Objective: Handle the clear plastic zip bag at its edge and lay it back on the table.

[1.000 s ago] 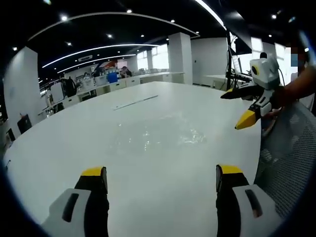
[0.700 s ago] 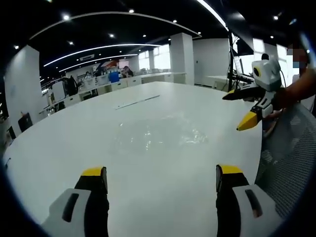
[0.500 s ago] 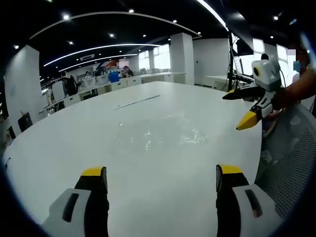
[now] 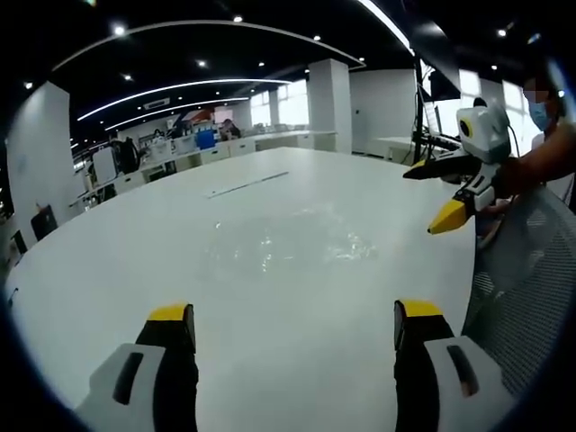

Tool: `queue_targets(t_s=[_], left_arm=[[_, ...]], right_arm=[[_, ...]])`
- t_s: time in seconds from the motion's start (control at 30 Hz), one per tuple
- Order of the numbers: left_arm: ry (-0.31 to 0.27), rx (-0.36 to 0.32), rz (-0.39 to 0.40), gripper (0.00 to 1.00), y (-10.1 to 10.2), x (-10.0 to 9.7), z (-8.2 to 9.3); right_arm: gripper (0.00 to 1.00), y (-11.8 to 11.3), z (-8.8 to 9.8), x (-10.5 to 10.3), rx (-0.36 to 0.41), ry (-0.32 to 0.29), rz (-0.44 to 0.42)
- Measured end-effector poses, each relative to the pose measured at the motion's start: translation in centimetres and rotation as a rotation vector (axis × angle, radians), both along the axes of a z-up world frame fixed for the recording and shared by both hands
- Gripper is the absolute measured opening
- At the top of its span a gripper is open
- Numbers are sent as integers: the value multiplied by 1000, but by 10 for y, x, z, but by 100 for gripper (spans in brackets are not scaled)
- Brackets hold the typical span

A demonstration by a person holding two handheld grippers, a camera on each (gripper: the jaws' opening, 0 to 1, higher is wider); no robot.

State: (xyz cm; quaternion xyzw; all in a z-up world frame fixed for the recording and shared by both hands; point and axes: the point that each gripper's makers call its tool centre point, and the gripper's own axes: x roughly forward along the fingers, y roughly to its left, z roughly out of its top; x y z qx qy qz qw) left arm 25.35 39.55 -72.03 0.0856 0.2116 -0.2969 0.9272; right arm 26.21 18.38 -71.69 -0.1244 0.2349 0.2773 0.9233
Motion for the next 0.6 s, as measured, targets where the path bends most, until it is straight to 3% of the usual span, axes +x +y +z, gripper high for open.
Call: queue_targets(t_s=[0.6], left_arm=[[17,18,-29,91,-5,-6,-2]], right_arm=[[100,1,6,0,23,-10,5]])
